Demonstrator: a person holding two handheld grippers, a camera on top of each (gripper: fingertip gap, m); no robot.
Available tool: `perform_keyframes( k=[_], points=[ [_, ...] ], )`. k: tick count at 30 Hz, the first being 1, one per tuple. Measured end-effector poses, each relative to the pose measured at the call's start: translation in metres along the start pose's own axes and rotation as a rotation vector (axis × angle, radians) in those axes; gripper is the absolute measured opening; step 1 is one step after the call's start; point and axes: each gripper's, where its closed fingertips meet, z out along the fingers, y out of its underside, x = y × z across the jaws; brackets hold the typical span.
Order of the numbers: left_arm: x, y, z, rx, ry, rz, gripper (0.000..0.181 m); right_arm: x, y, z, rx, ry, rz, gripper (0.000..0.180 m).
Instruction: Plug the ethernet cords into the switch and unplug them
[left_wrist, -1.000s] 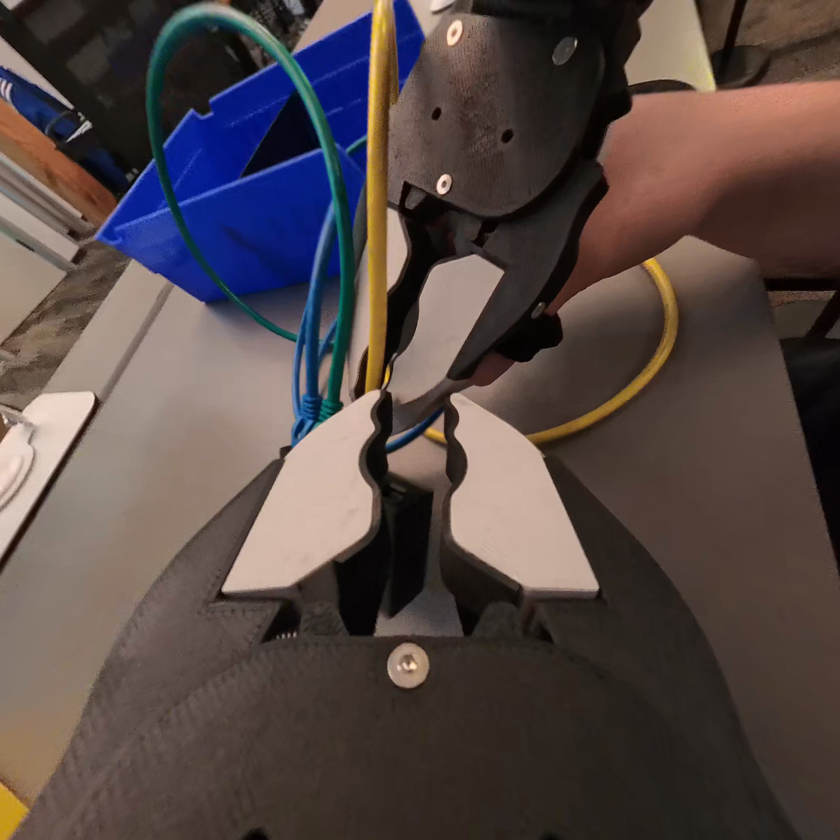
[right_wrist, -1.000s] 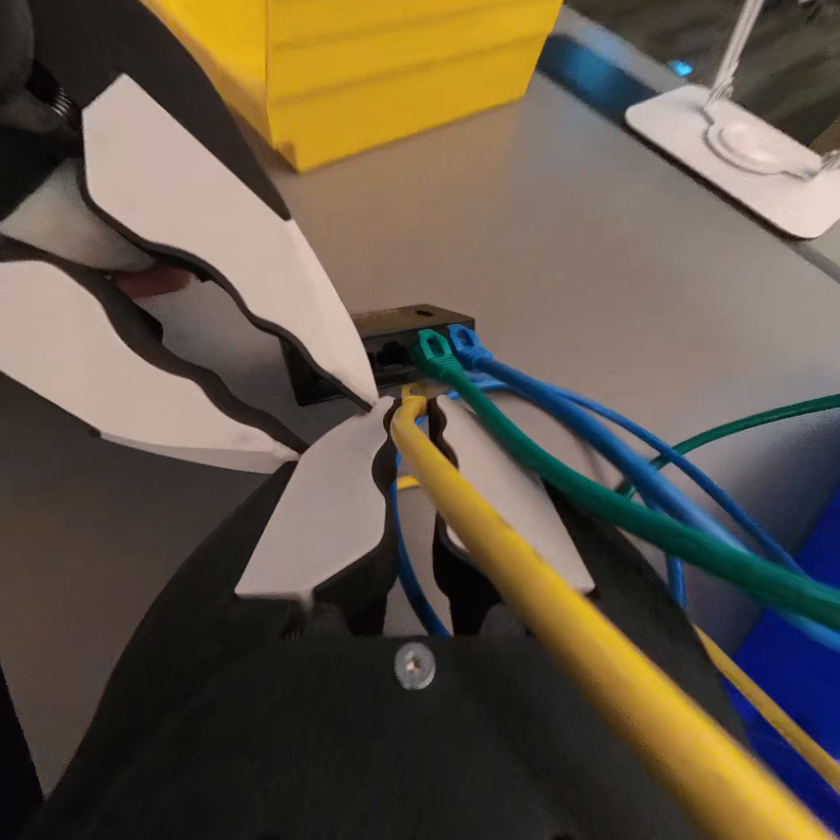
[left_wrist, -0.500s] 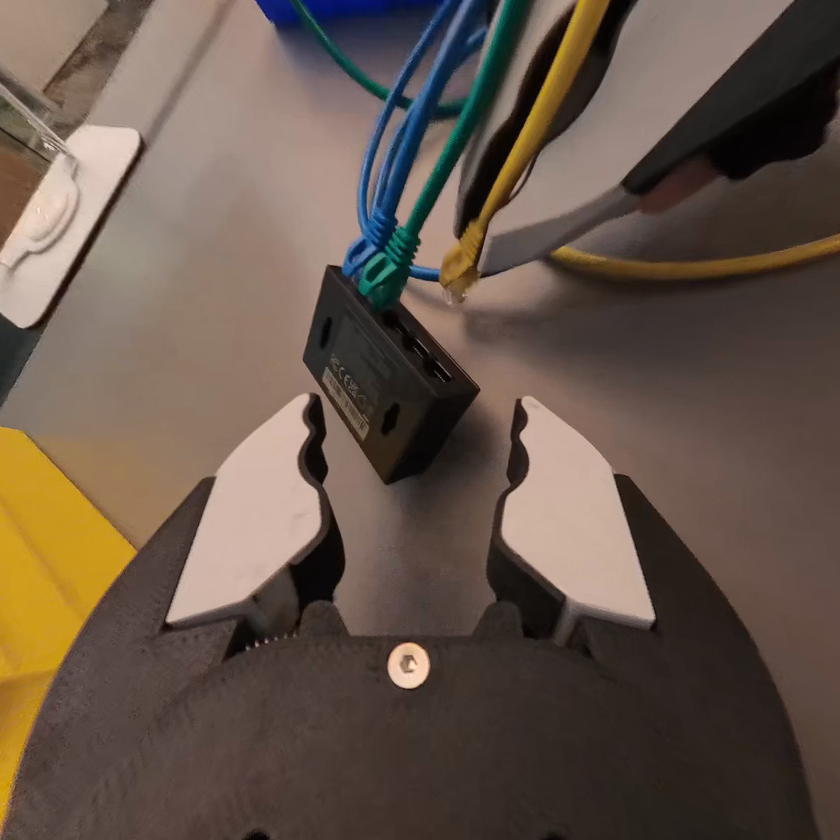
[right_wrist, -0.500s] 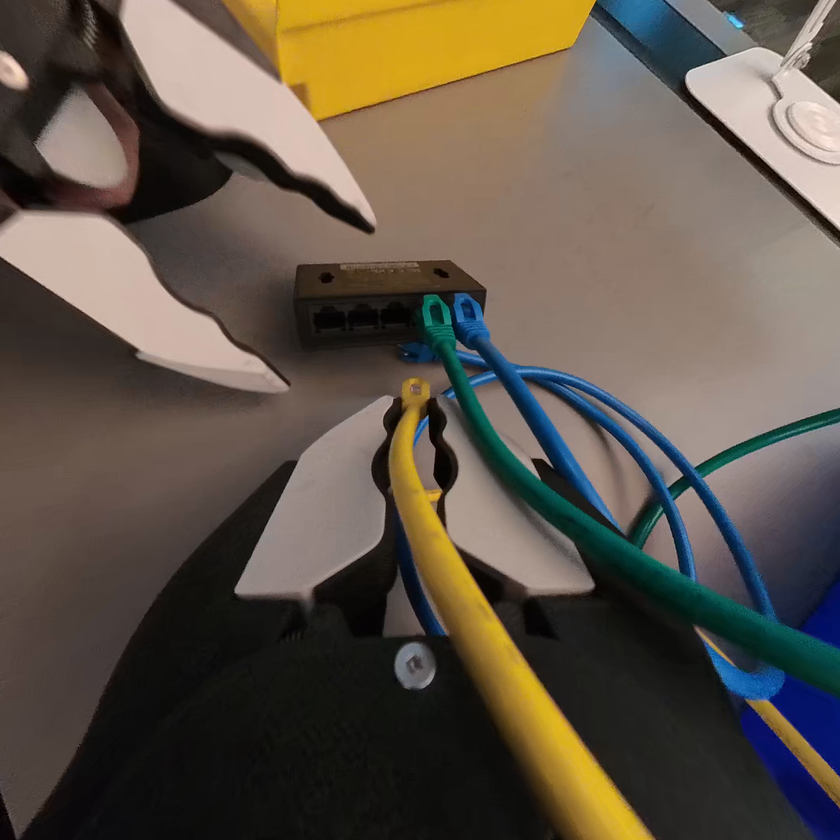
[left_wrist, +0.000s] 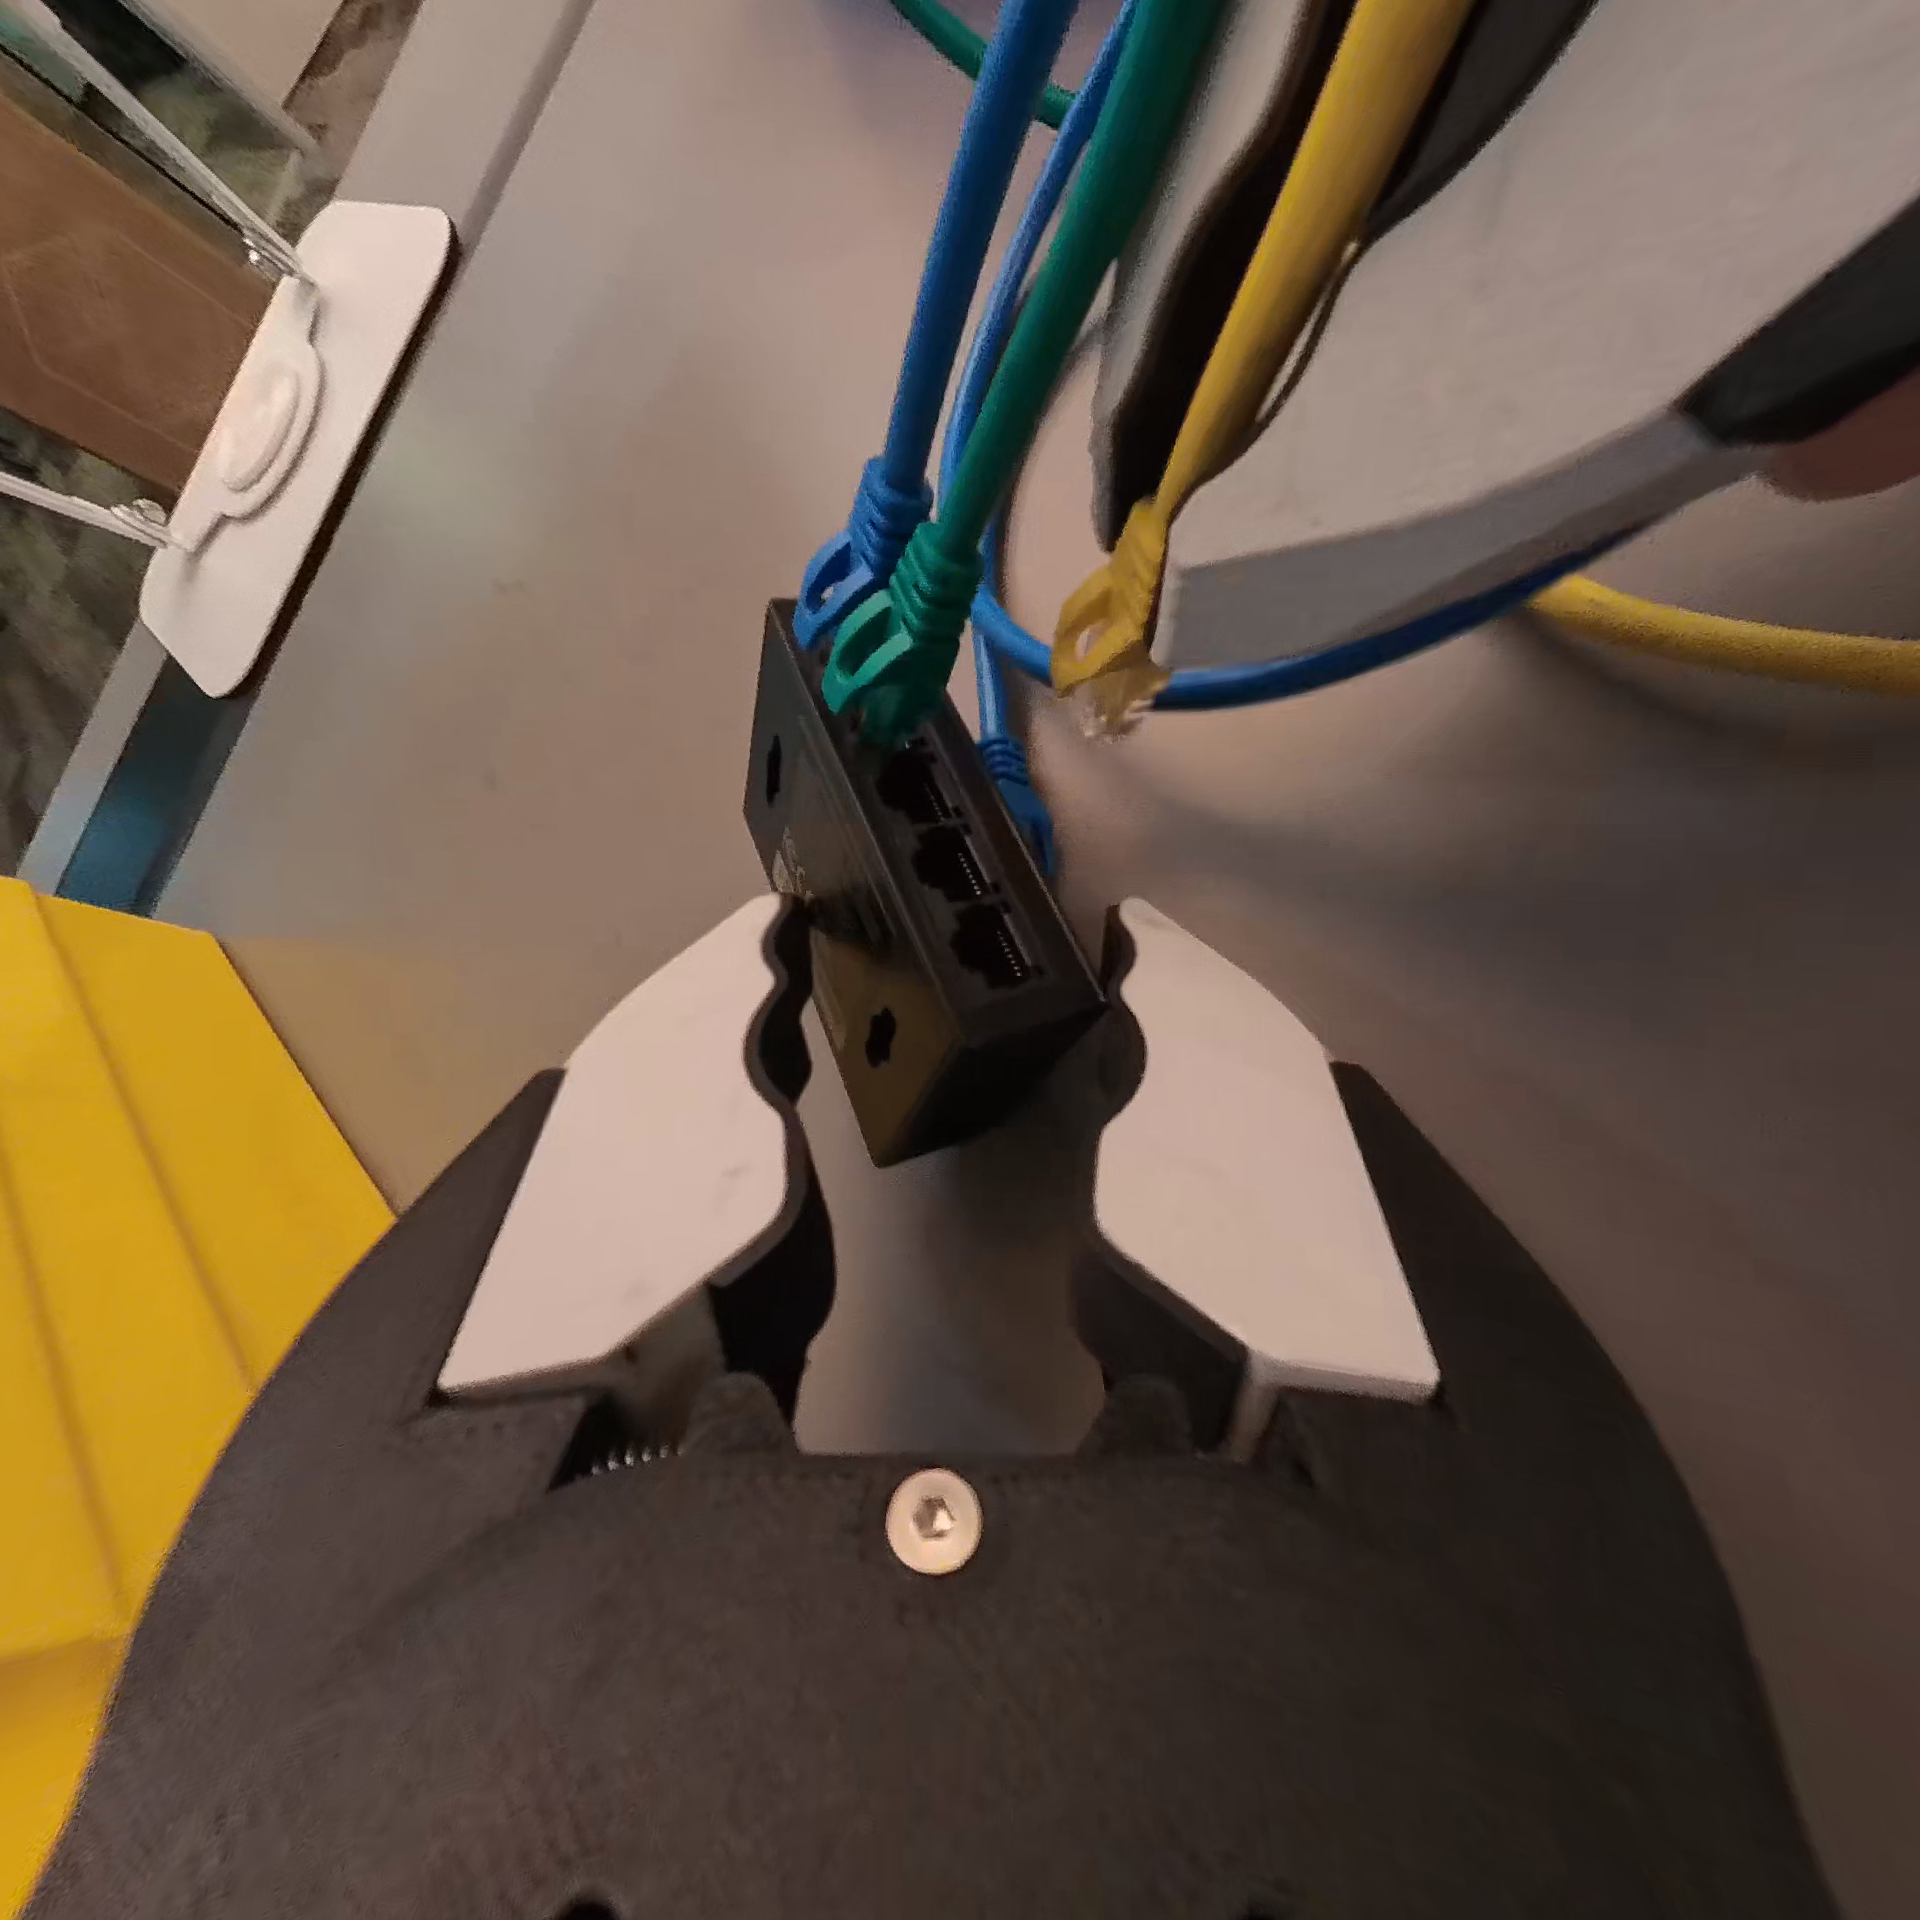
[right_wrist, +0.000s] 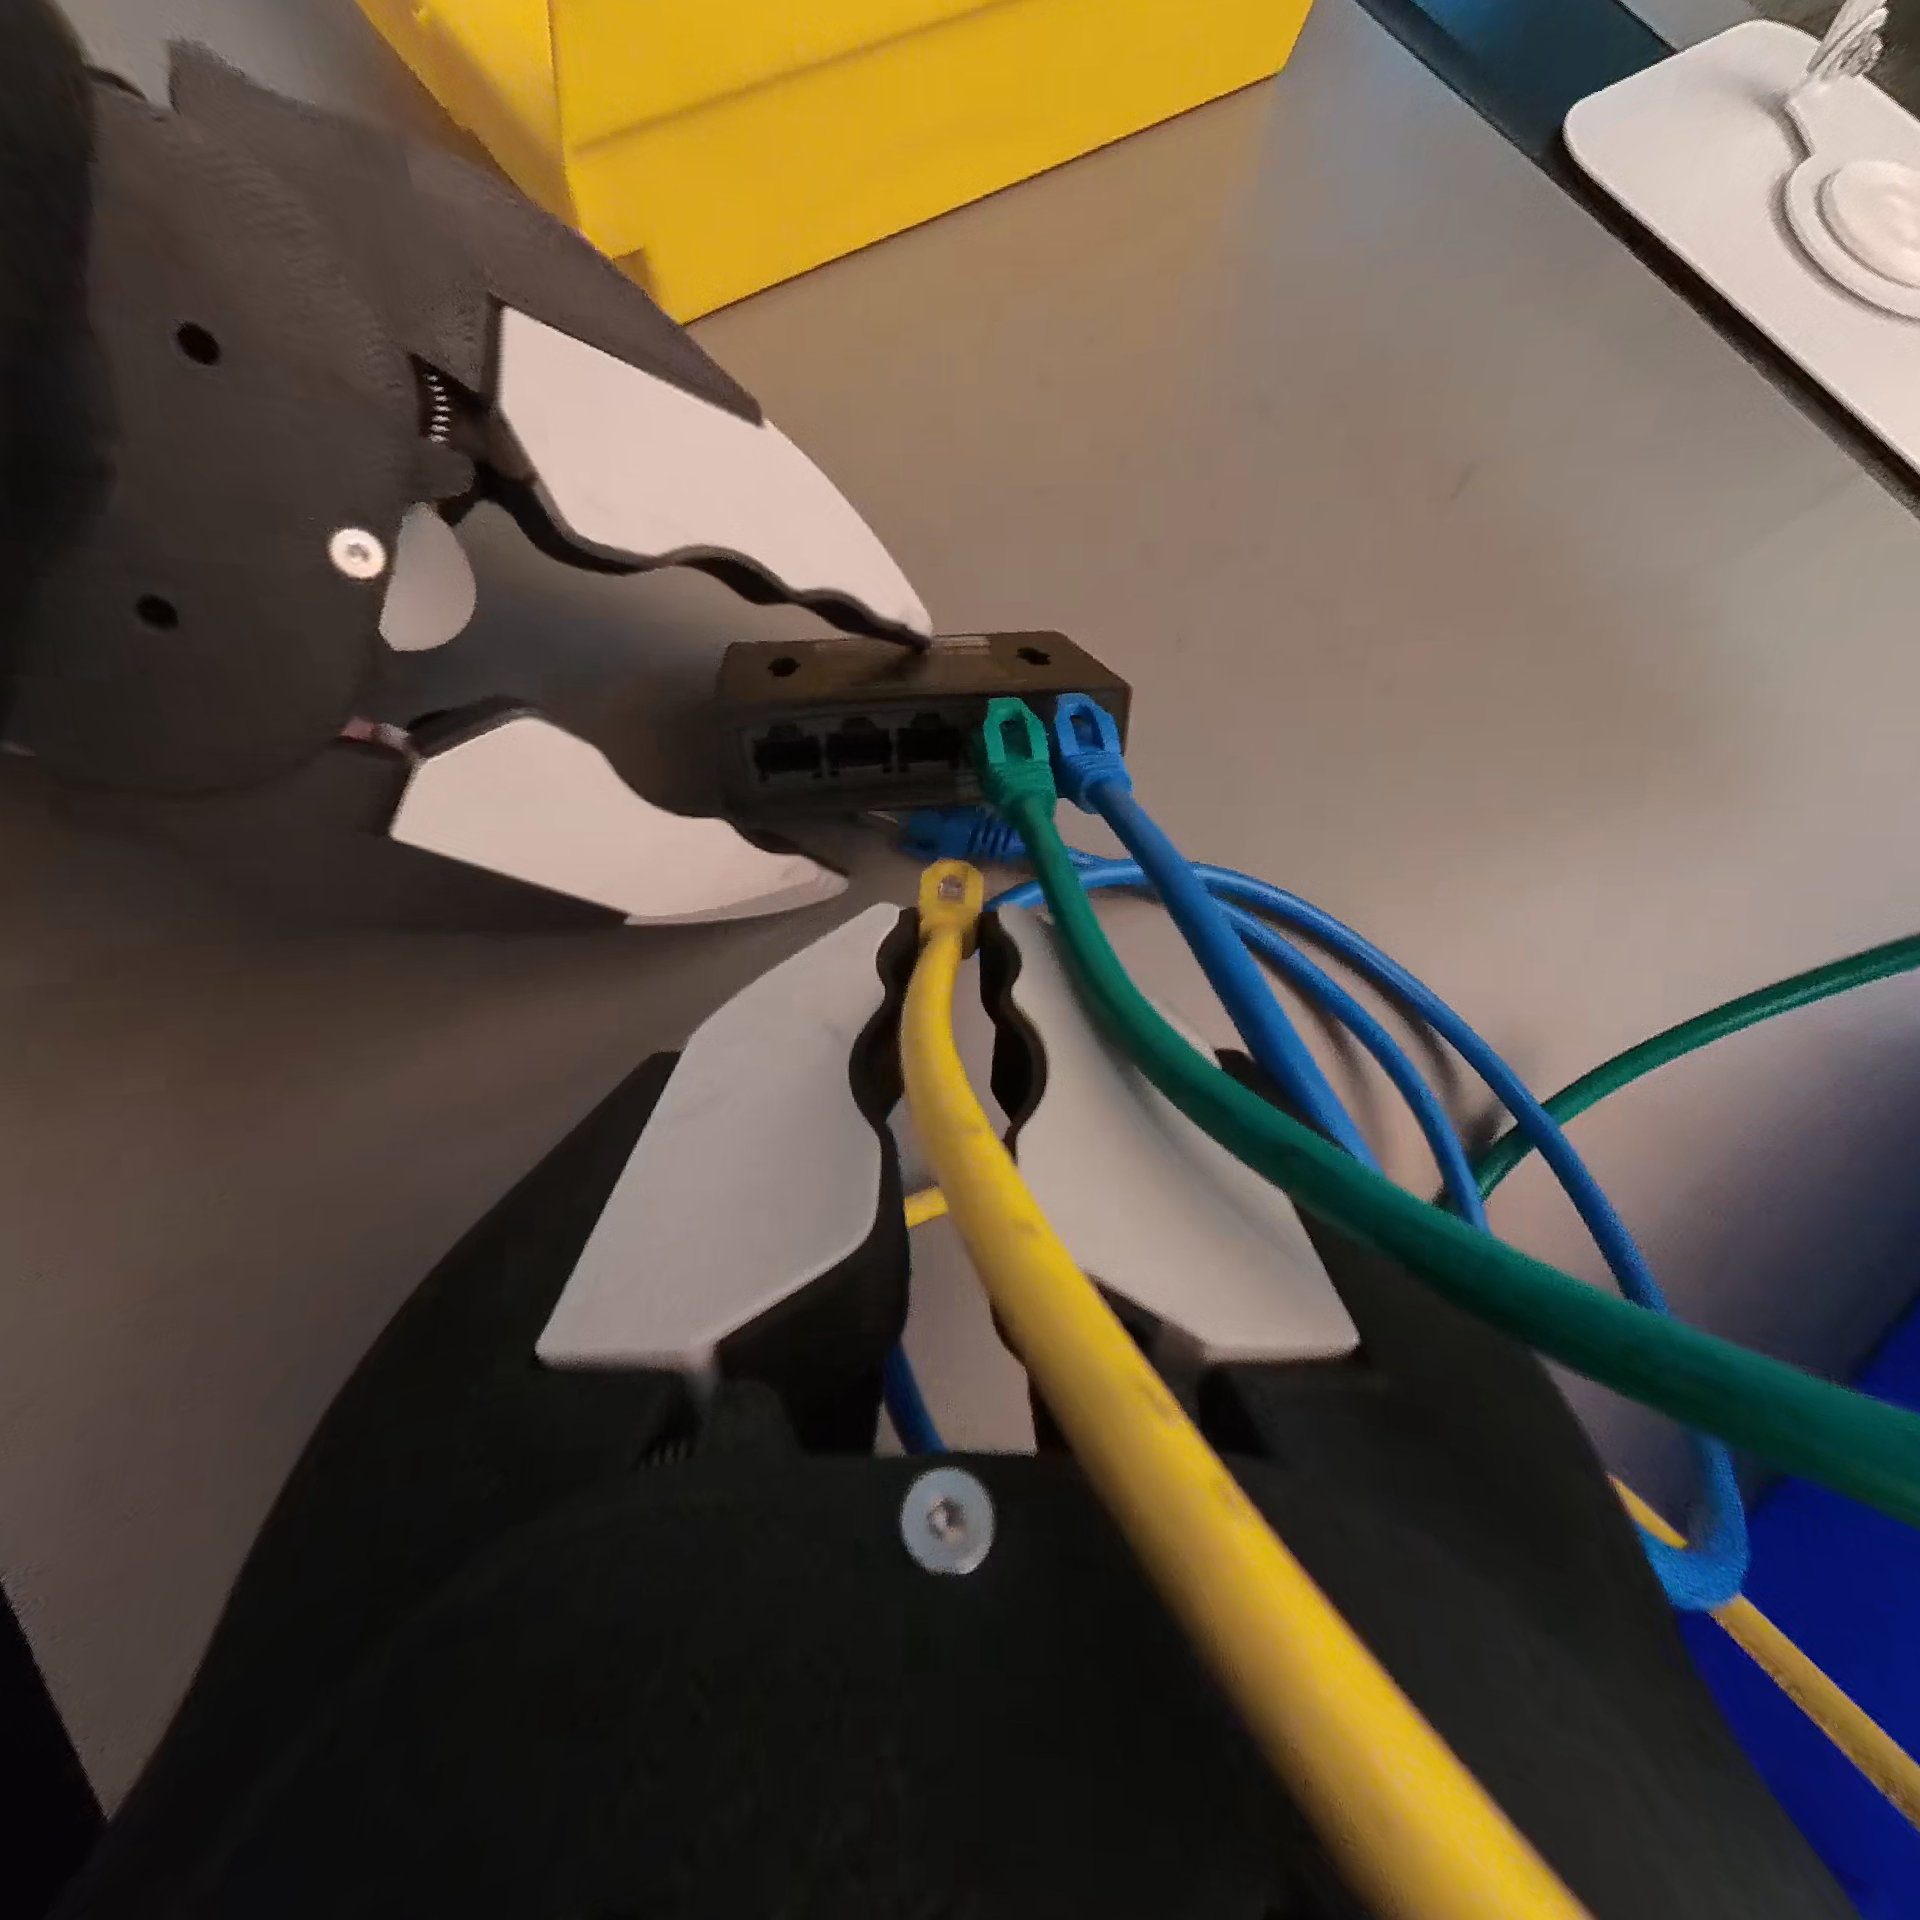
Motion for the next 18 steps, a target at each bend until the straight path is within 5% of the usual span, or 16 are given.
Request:
perform_keyframes(
  k=[1, 14, 18],
  points=[
    [-0.002, 0.0, 0.001, 0.003, -0.002, 0.005, 0.052, 0.0, -0.001, 0.0, 0.0, 0.0, 0.001, 0.012],
    [-0.024, -0.006, -0.005, 0.095, -0.014, -0.116, 0.029, 0.002, -0.013, -0.019, 0.192, -0.023, 0.006, 0.012],
    [-0.013, -0.013, -0.006, 0.151, 0.11, -0.235, 0.028, 0.005, -0.014, -0.028, 0.26, -0.025, 0.022, 0.012]
  ],
)
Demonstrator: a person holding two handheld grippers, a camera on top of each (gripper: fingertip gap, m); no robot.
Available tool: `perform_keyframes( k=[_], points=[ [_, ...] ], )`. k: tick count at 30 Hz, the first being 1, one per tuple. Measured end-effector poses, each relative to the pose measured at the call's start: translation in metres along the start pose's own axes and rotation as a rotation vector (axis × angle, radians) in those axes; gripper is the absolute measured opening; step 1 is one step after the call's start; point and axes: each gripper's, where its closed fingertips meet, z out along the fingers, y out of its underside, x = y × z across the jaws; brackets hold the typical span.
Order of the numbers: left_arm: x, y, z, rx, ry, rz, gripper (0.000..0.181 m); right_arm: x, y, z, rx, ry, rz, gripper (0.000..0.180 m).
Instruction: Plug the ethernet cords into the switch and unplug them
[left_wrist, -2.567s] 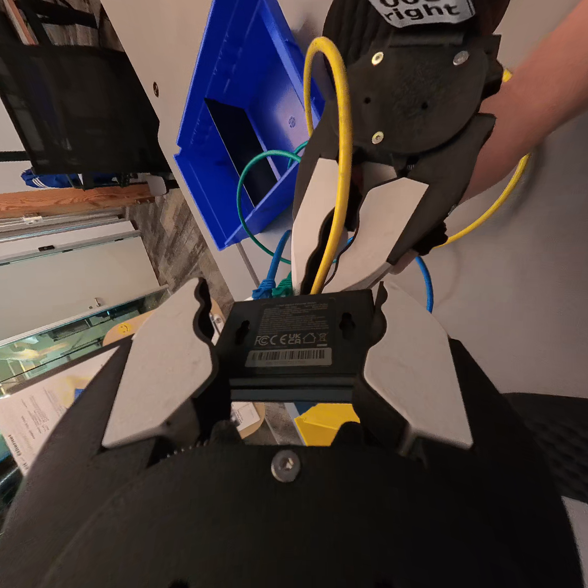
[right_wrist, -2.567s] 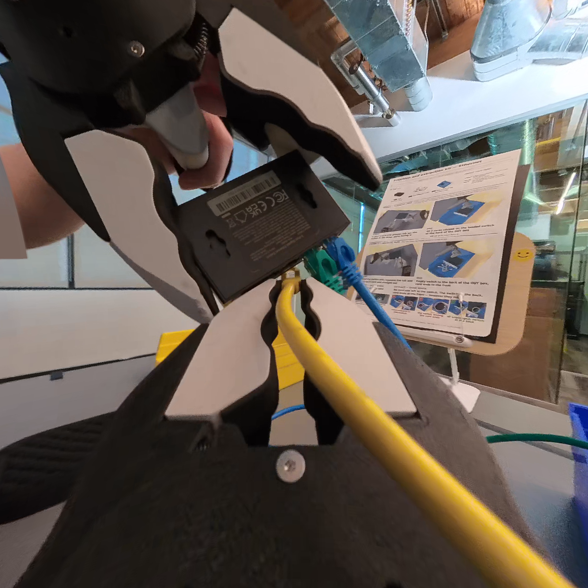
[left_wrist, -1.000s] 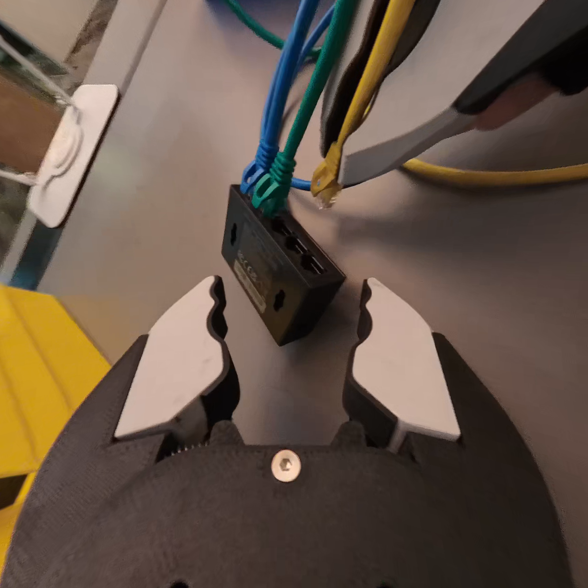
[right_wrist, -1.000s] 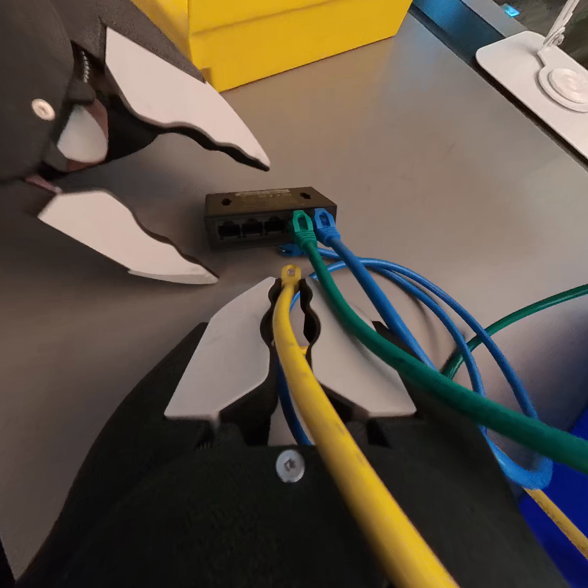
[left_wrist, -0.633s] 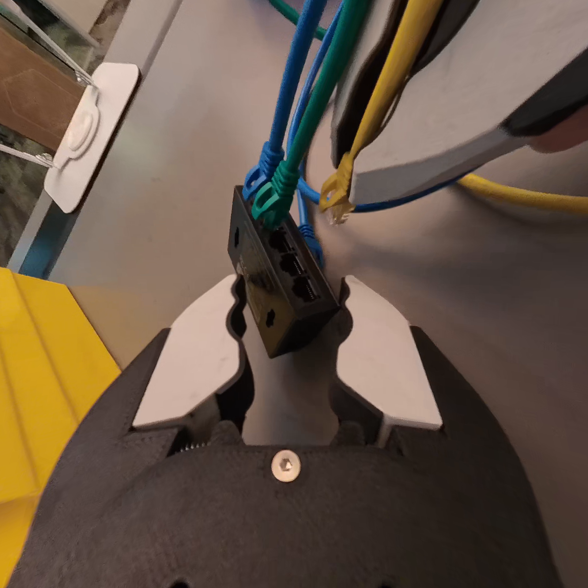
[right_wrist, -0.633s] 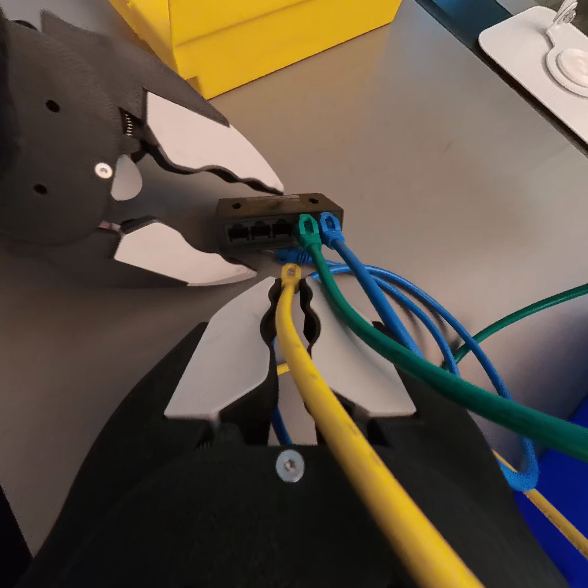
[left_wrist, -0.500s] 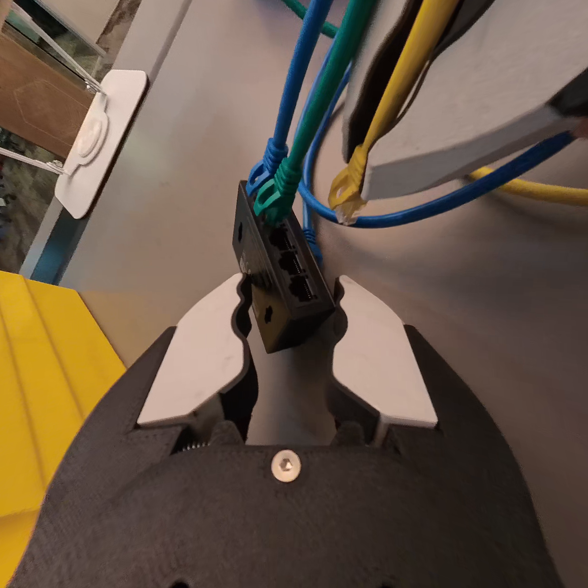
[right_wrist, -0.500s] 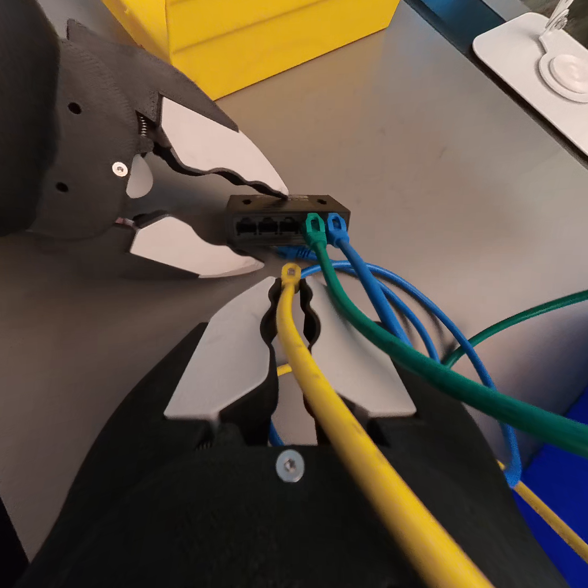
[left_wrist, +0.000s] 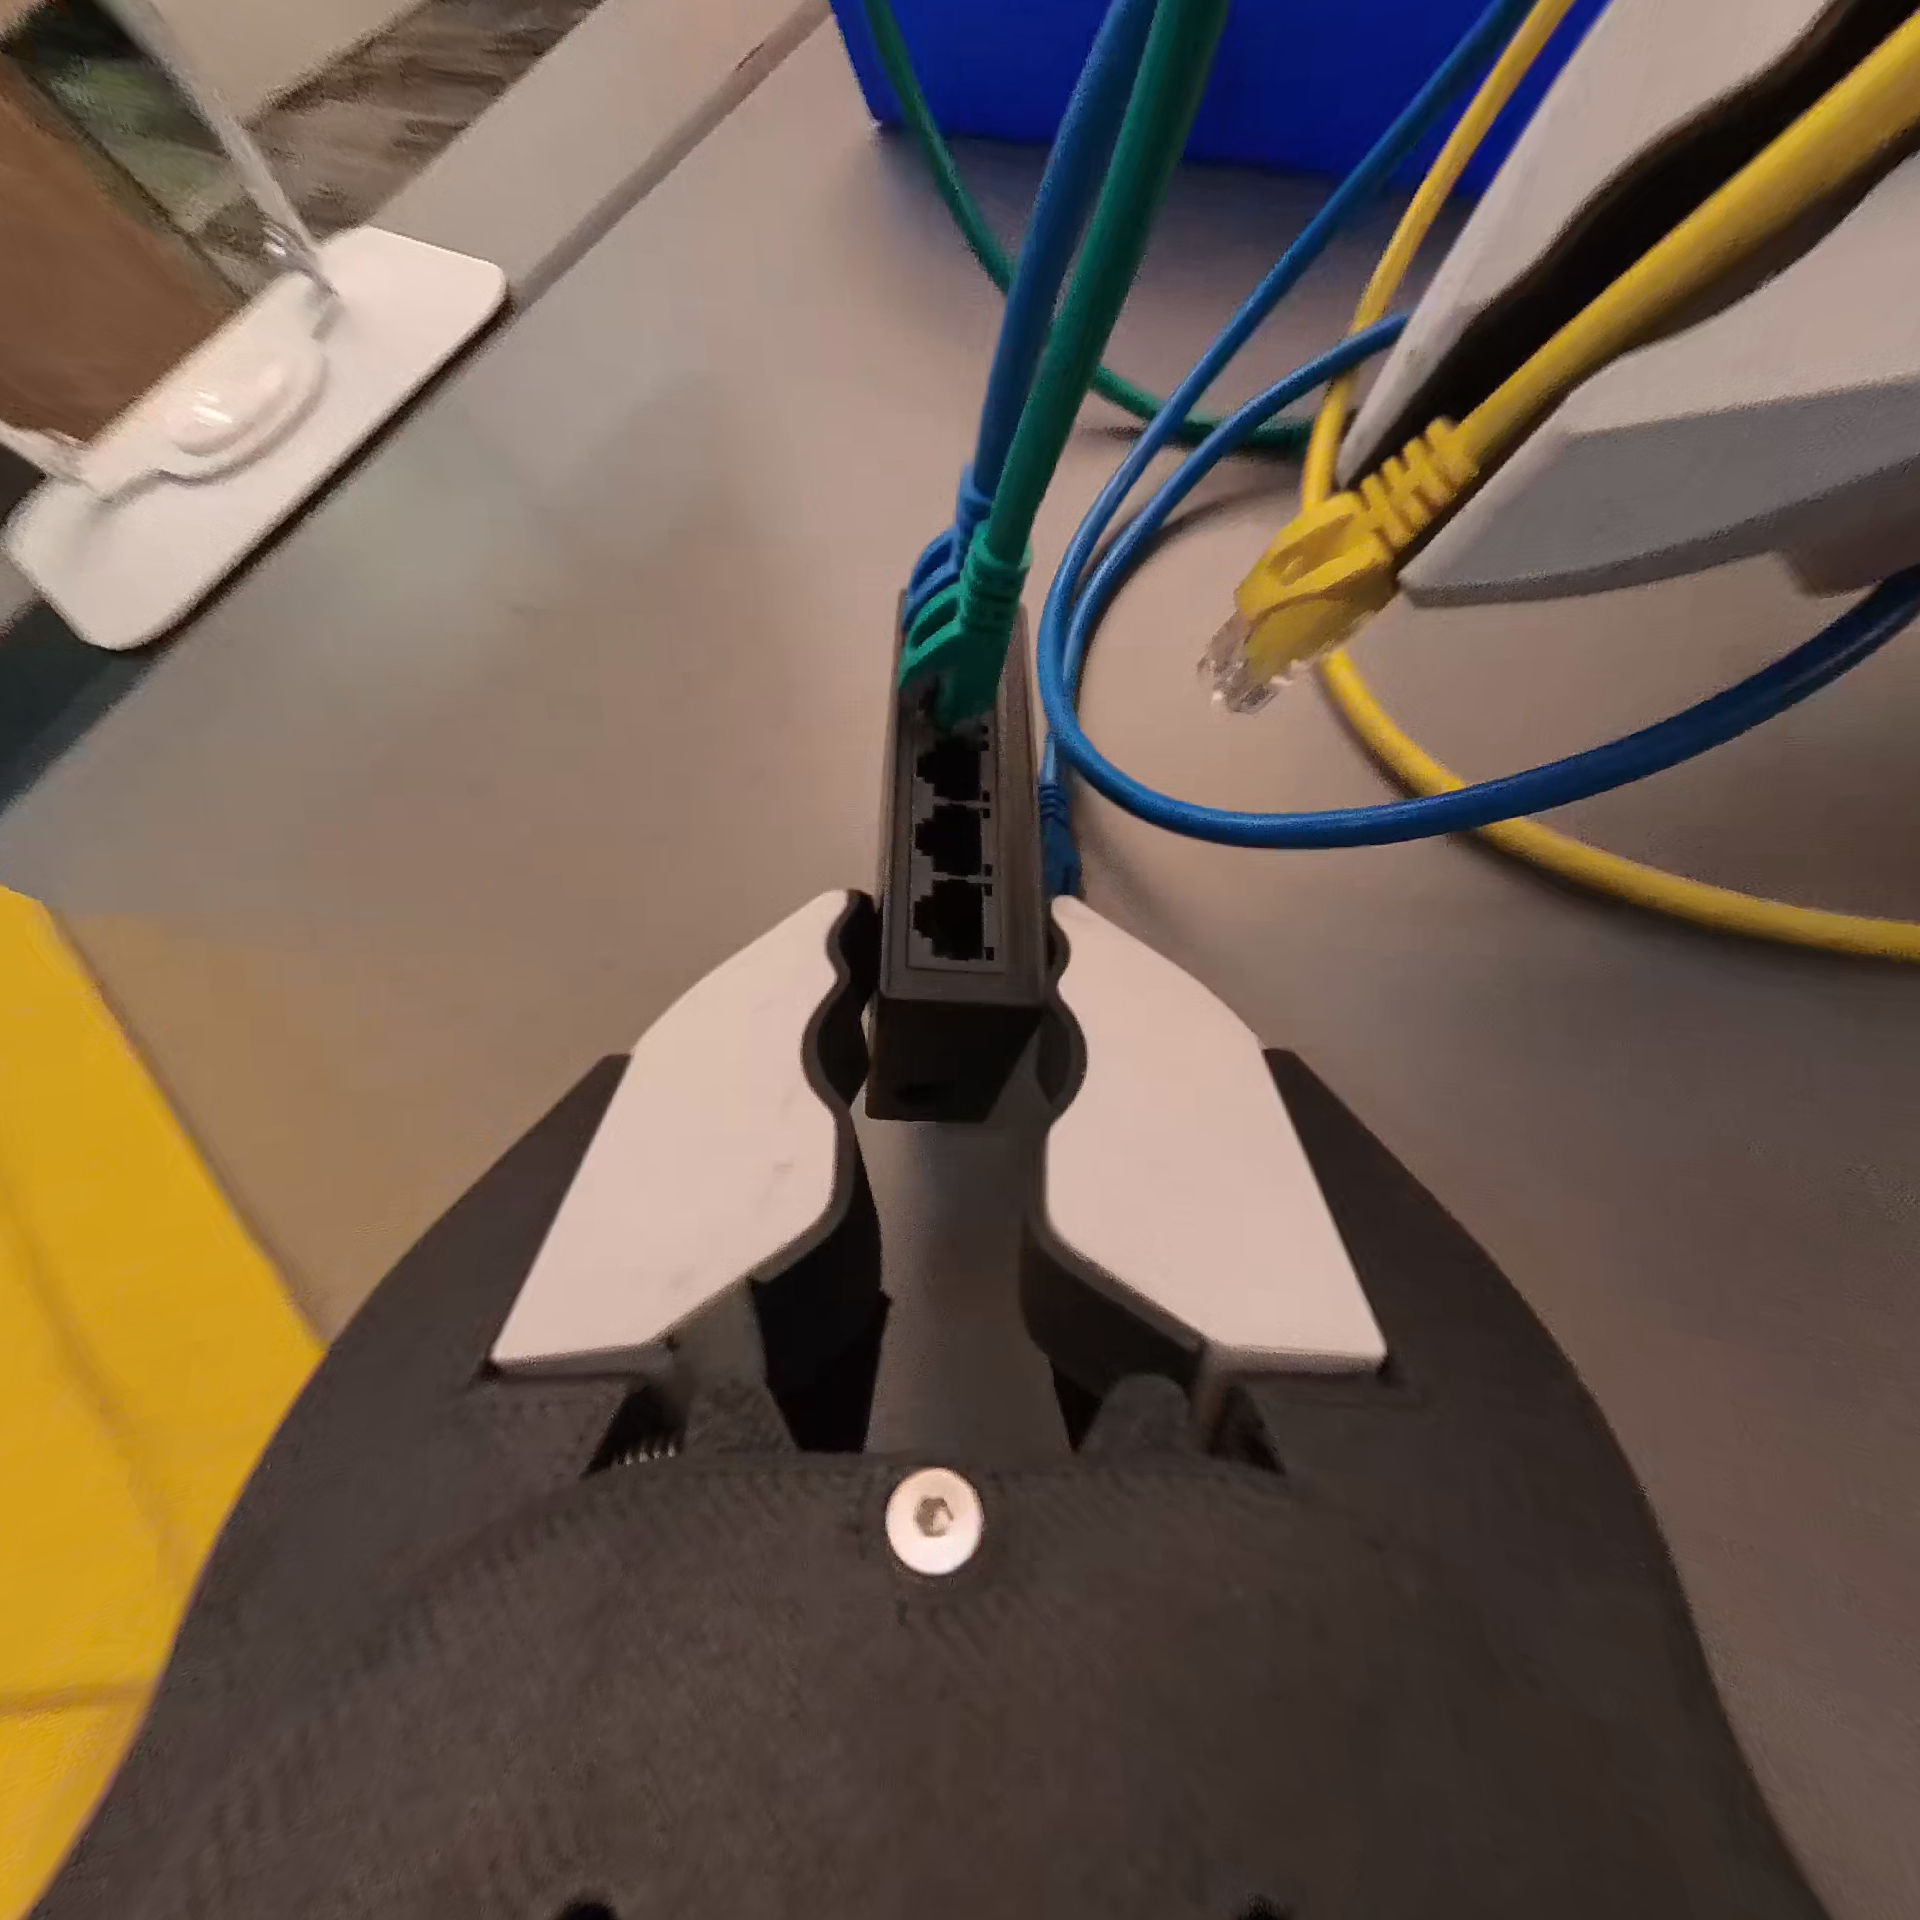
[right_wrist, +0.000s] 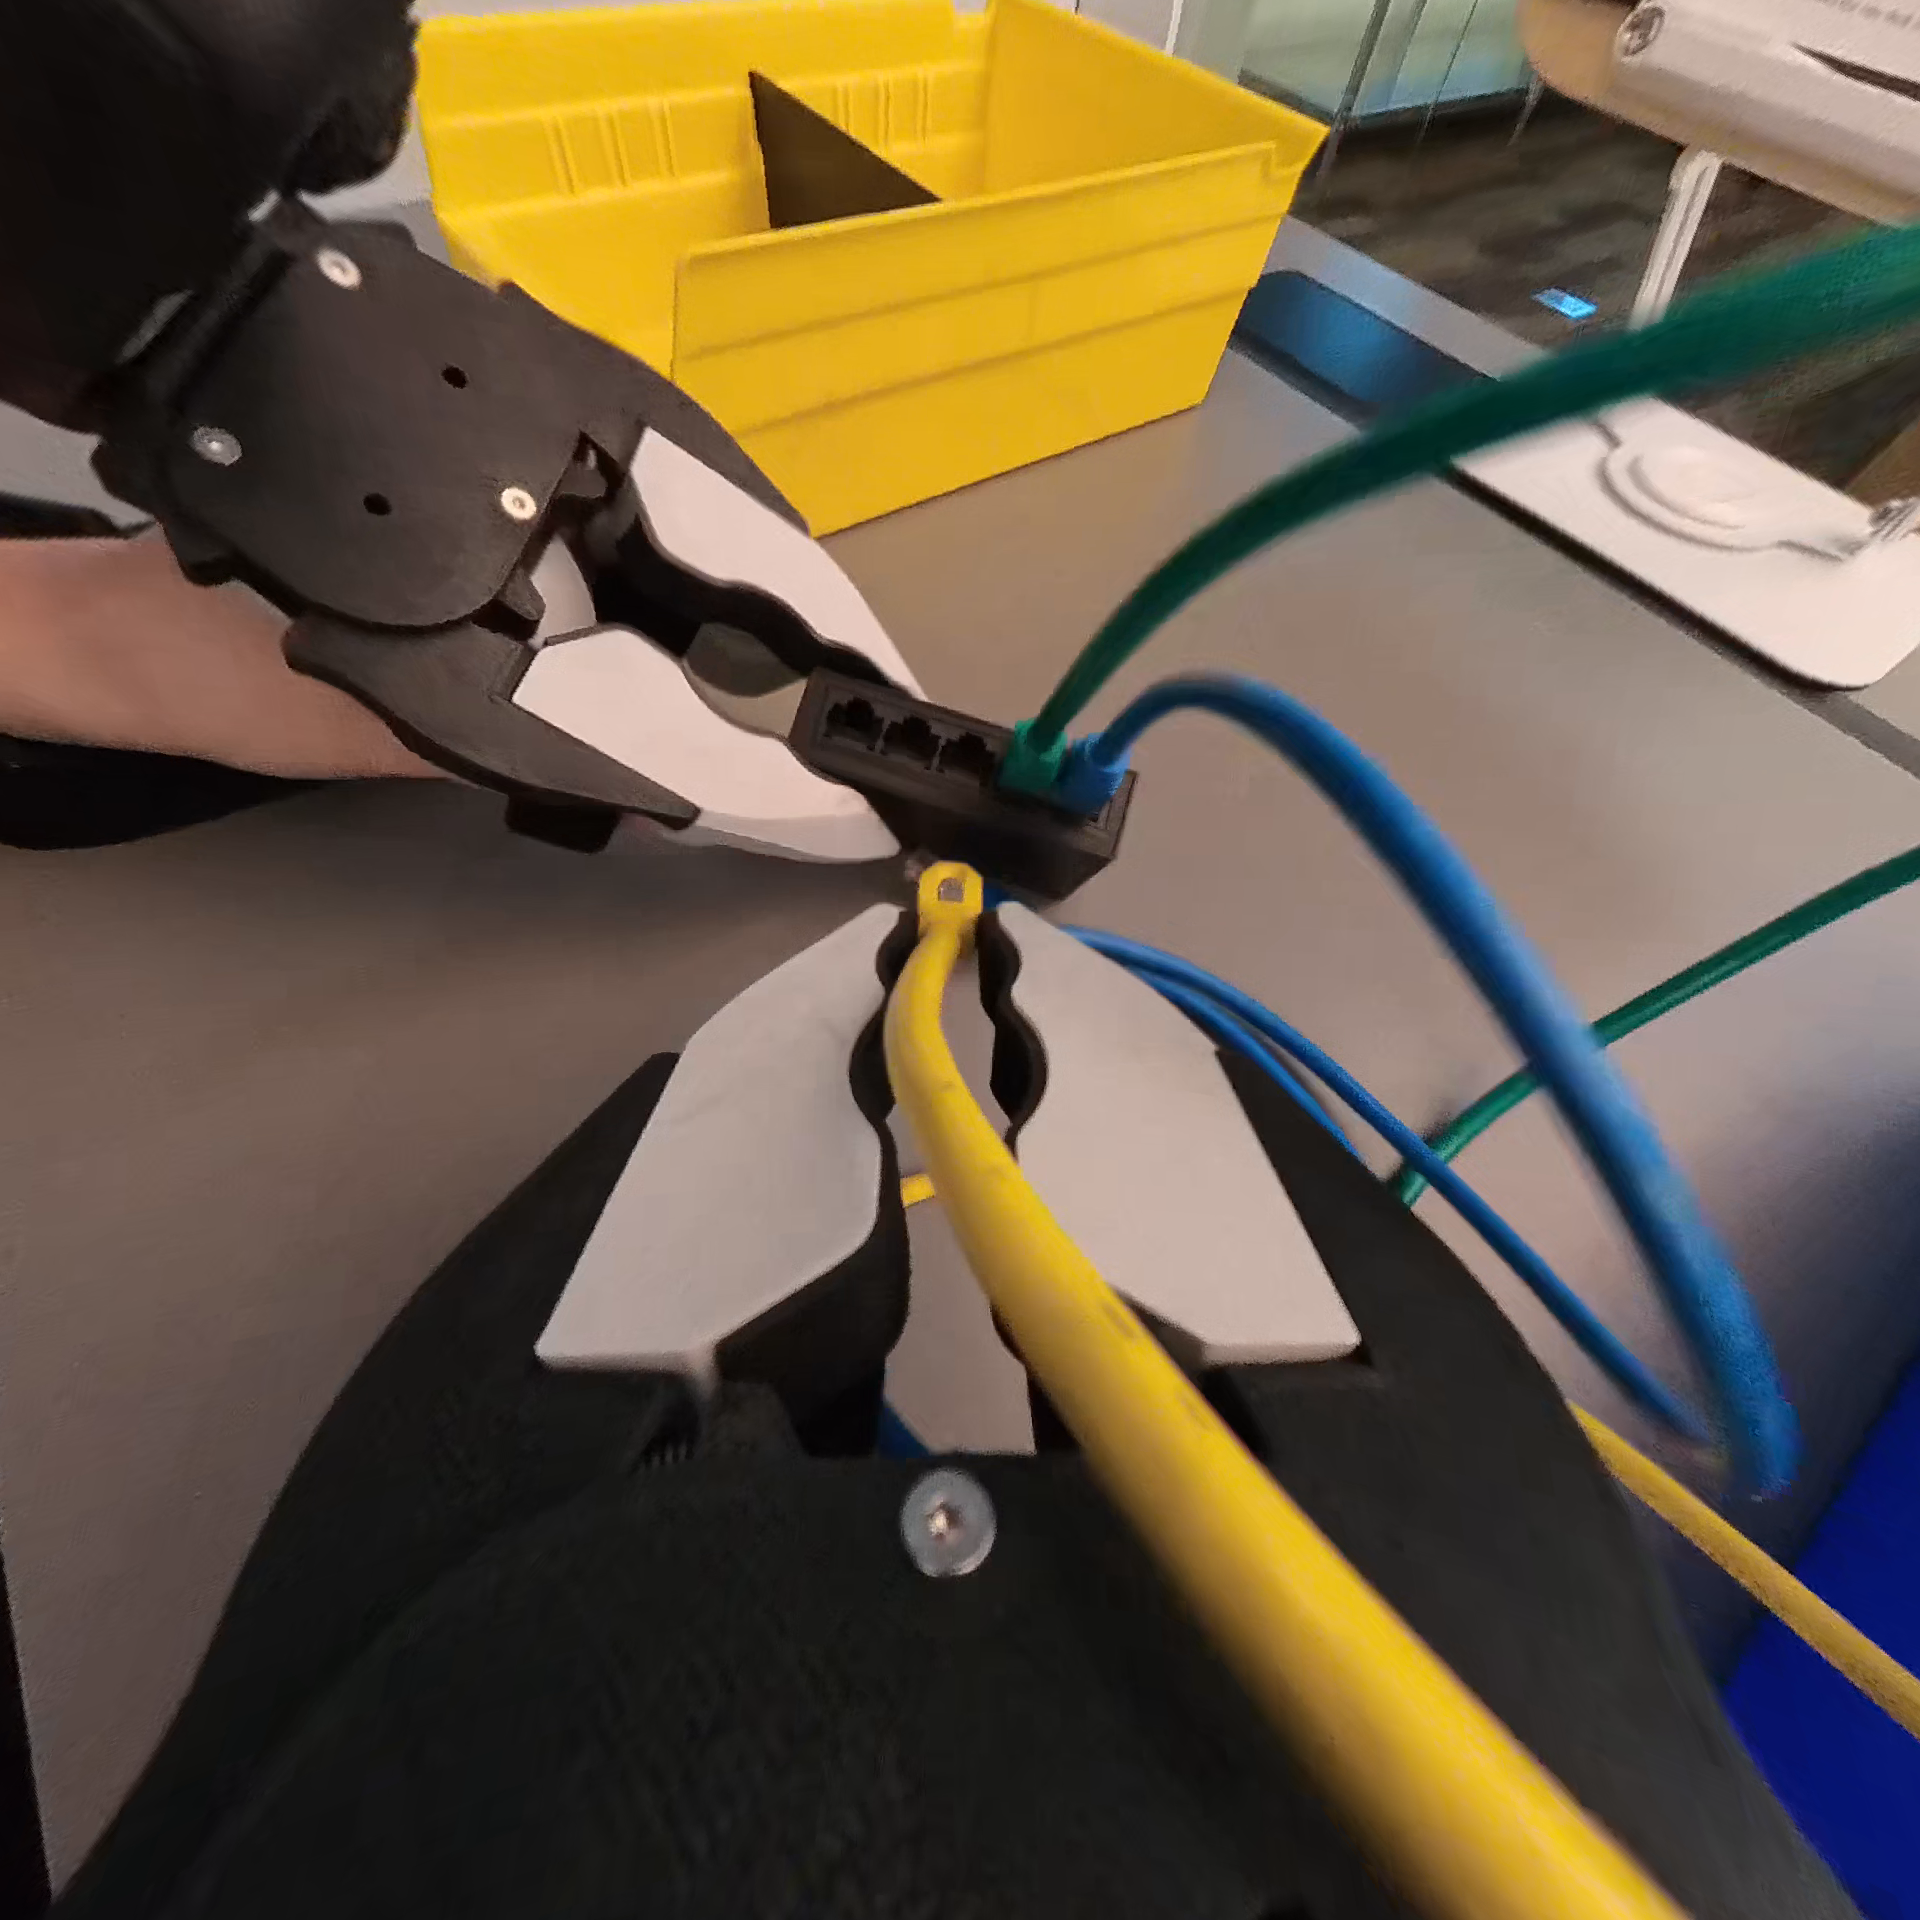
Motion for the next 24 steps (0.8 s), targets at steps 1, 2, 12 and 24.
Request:
perform_keyframes(
  k=[1, 2, 12, 24],
  points=[
    [0.002, 0.001, 0.001, 0.005, 0.039, -0.042, 0.028, 0.001, 0.0, -0.001, 0.007, -0.002, 0.01, 0.012],
    [0.004, 0.003, 0.003, -0.005, 0.069, -0.067, 0.027, 0.001, 0.0, -0.002, 0.015, -0.008, 0.019, 0.012],
    [0.005, 0.006, 0.021, -0.043, 0.222, -0.196, 0.038, 0.012, -0.002, 0.006, -0.067, -0.002, 0.057, 0.013],
    [0.005, -0.002, 0.025, -0.032, 0.207, -0.111, 0.029, 0.048, 0.012, 0.012, -0.209, 0.184, -0.013, 0.013]
  ],
)
